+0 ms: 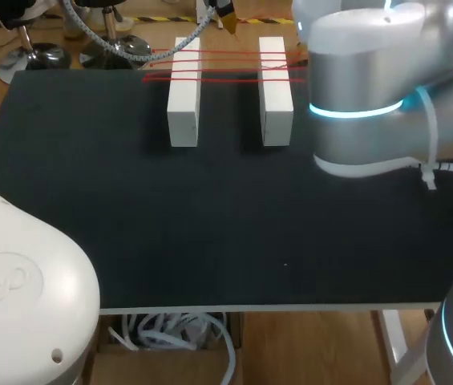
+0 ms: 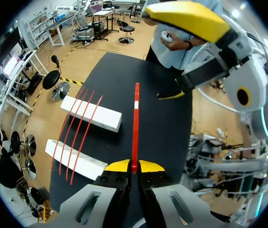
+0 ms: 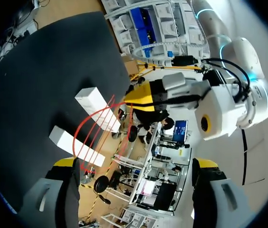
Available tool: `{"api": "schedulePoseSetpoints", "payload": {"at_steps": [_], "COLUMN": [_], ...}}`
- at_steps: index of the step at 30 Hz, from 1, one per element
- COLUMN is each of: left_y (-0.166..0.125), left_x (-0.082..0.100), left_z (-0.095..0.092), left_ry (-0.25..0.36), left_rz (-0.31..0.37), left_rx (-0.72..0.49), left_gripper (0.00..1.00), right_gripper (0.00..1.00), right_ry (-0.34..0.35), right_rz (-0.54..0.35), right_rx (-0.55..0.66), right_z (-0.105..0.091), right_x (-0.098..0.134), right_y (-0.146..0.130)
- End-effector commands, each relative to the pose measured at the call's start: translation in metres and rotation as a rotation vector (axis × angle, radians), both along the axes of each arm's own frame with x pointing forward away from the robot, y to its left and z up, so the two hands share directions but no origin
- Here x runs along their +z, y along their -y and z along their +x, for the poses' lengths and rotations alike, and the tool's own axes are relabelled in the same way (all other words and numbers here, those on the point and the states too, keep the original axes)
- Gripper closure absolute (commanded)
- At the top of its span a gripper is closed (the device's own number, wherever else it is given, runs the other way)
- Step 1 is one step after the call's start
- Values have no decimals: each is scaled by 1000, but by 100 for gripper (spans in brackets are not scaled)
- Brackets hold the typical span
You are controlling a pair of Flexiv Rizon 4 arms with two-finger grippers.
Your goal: Grab the tape and strap the tape.
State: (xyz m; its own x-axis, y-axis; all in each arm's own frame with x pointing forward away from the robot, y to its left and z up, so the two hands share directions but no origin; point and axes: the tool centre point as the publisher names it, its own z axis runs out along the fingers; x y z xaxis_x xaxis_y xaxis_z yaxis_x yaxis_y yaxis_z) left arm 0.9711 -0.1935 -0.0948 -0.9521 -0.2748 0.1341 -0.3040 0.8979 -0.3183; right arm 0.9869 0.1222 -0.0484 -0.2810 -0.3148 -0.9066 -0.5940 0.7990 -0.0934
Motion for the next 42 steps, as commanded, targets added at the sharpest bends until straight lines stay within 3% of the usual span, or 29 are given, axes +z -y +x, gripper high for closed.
{"api": "schedulePoseSetpoints", "payload": {"at_steps": [1, 5, 17, 22, 27, 34, 42], "left_y": [0, 0, -2, -20, -47, -91, -147], "left_x": [0, 0, 0, -11, -30, -68, -96], "left_z": [0, 0, 0, -9, -41, -110, -176], "left_ry": [0, 0, 2, -57, -179, -336, -348], "left_rz": [2, 2, -1, -19, -26, 6, 94], "left_rx": [1, 1, -10, 28, 112, 236, 353], "left_gripper": [100, 100, 100, 100, 100, 100, 100], "right_gripper": [0, 0, 0, 0, 0, 0, 0], "right_ry": [0, 74, 74, 74, 74, 74, 74], "right_rz": [0, -12, -12, -12, -12, -12, -12], "right_rx": [12, -51, -51, -51, -51, -51, -51], "right_z": [8, 17, 17, 17, 17, 17, 17], "right_x": [4, 4, 4, 4, 4, 4, 4], "right_y": [10, 19, 19, 19, 19, 19, 19]}}
